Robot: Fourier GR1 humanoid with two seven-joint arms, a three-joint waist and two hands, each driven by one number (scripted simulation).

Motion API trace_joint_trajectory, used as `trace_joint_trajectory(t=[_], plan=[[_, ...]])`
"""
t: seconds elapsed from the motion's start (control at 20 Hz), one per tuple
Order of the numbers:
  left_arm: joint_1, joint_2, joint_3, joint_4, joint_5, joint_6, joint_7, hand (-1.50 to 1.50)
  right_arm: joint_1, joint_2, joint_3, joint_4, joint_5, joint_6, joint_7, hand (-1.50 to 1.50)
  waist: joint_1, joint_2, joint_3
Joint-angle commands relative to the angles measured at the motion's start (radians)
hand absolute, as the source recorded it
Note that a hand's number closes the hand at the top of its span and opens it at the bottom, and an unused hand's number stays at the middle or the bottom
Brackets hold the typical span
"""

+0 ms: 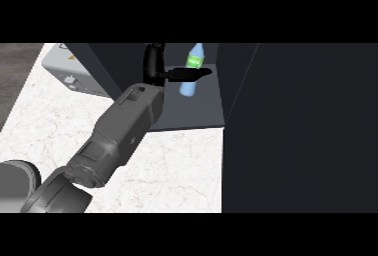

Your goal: Pick up the bottled water, place it into the cabinet and close the cabinet

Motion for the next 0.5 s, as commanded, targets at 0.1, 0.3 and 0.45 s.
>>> trace_joint_trajectory(t=[0.1,0.3,0.45], plan=[[0.035,-0.024,0.009,-0.035,0.012,-0.056,-0.029,-1.5,-0.036,0.031,0.046,-0.072,-0.034,-0.041,0.089,-1.5,0.031,-0.009,0.001],[0.051,-0.025,-0.005,-0.099,0.006,-0.043,0.001,-1.5,0.051,0.027,0.045,-0.092,-0.034,-0.016,0.063,-1.5,0.042,-0.021,0.001],[0.144,-0.025,-0.043,-0.193,0.027,-0.069,0.027,-1.5,0.046,0.033,0.045,-0.082,-0.02,-0.022,0.061,-1.5,0.054,-0.027,0.001]])
